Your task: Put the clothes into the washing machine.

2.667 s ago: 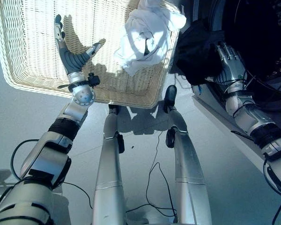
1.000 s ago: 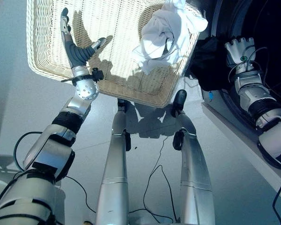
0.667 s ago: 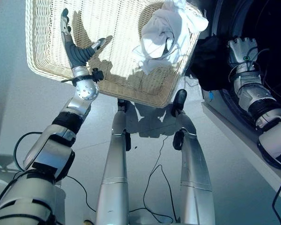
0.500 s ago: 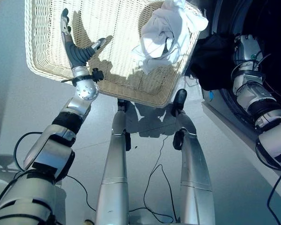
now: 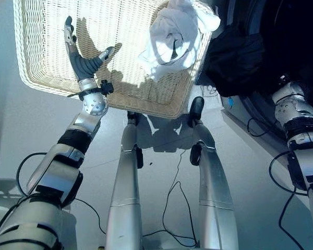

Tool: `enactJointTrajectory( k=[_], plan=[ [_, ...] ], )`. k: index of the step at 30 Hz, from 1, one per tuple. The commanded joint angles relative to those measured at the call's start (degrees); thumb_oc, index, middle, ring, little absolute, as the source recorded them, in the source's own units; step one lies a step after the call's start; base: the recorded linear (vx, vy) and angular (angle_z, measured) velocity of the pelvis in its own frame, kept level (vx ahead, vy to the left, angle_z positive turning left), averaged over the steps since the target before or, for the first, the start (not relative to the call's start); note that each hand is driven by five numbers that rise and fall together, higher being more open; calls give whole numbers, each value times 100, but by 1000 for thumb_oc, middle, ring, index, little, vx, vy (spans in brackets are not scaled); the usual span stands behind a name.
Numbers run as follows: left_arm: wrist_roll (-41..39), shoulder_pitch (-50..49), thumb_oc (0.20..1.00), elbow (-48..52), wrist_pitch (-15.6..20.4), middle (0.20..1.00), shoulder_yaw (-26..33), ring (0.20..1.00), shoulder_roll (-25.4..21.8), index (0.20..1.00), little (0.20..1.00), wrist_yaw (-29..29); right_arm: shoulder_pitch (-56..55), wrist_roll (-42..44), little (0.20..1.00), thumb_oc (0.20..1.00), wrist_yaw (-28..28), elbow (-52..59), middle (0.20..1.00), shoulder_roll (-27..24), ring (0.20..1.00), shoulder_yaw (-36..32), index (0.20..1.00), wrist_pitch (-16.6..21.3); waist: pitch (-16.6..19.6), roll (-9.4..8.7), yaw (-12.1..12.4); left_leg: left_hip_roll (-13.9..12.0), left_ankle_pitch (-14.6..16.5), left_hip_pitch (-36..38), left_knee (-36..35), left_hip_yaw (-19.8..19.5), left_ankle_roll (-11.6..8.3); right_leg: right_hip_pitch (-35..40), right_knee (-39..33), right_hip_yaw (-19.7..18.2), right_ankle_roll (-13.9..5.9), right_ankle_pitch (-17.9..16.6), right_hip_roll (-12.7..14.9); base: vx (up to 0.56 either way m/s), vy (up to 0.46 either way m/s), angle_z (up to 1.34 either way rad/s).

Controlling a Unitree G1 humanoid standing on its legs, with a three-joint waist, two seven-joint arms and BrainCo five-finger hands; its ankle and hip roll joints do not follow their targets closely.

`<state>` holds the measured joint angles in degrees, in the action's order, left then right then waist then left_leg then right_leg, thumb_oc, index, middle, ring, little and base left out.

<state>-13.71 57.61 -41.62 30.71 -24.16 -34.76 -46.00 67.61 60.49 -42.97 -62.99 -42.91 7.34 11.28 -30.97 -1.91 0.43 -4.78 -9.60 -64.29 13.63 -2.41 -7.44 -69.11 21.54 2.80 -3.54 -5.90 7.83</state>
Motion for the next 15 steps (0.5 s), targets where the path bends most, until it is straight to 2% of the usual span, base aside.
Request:
enactJointTrajectory(
  k=[1, 2, 3, 4, 6, 7, 8, 12, 15],
  plan=[
    [-347, -174, 1000, 73, 356, 1000, 300, 1000, -235, 1000, 1000, 19, -85, 1083, 200, 200, -227, -171, 200, -1094, 200, -1, 200, 850, 117, 174, -150, 229, 659, 122, 336, -224, 164, 360, -157, 293, -432, -144, -247, -10, -83, -4],
    [-397, -333, 1000, 153, 420, 1000, 304, 1000, -316, 1000, 1000, 16, -164, 1180, 200, 200, -333, -164, 200, -1297, 200, -88, 200, 1124, 117, 142, -161, 222, 658, 143, 320, -246, 168, 401, -182, 299, -427, -159, -273, -9, -72, -2],
    [-397, -333, 1000, 153, 420, 1000, 304, 1000, -316, 1000, 1000, 16, -164, 1180, 200, 200, -333, -164, 200, -1297, 200, -88, 200, 1124, 117, 142, -161, 222, 658, 143, 320, -246, 168, 401, -182, 299, -427, -159, -273, -12, -72, -1],
    [-457, -468, 1000, 252, 420, 1000, 325, 1000, -422, 1000, 1000, 41, -266, 1233, 200, 200, -513, -18, 200, -1492, 200, -184, 200, 1317, 117, 97, -183, 213, 665, 173, 316, -258, 179, 443, -199, 304, -421, -174, -301, -29, -86, 0],
    [-562, -783, 1000, 425, 326, 1000, 466, 1000, -731, 1000, 1000, 167, -526, 1136, 200, 200, -1097, 600, 200, -2214, 200, -529, 200, 1739, 117, -110, -330, 133, 695, 371, 268, -215, 206, 683, -287, 329, -406, -188, -382, -45, -107, -2],
    [-588, -806, 1000, 425, 325, 1000, 480, 1000, -761, 1000, 1000, 194, -551, 1109, 200, 200, -1157, 682, 200, -2307, 200, -562, 200, 1746, 117, -132, -343, 130, 700, 393, 268, -211, 212, 704, -292, 326, -402, -187, -388, -28, -57, -3],
    [-667, -871, 1000, 411, 331, 1000, 530, 1000, -851, 1000, 1000, 287, -562, 924, 200, 200, -1493, 884, 200, -2580, 200, -632, 200, 1896, 117, -195, -382, 125, 714, 462, 285, -199, 231, 783, -304, 322, -385, -177, -409, 0, 0, 0],
    [-891, -889, 1000, 227, 388, 1000, 603, 1000, -998, 1000, 1000, 599, -456, 558, 200, 200, -1960, 935, 200, -2903, 200, -735, 200, 2035, 117, -277, -405, 96, 718, 632, 288, -182, 249, 978, -321, 331, -353, -135, -429, -5, -25, -1],
    [-999, -878, 1000, 123, 468, 1000, 561, 1000, -1039, 1000, 1000, 740, -174, 149, 200, 200, -2406, 894, 200, -3023, 200, -555, 200, 1984, 117, -283, -374, 121, 723, 704, 303, -196, 274, 1072, -347, 332, -331, -116, -423, 1, -14, 0]
  ],
)
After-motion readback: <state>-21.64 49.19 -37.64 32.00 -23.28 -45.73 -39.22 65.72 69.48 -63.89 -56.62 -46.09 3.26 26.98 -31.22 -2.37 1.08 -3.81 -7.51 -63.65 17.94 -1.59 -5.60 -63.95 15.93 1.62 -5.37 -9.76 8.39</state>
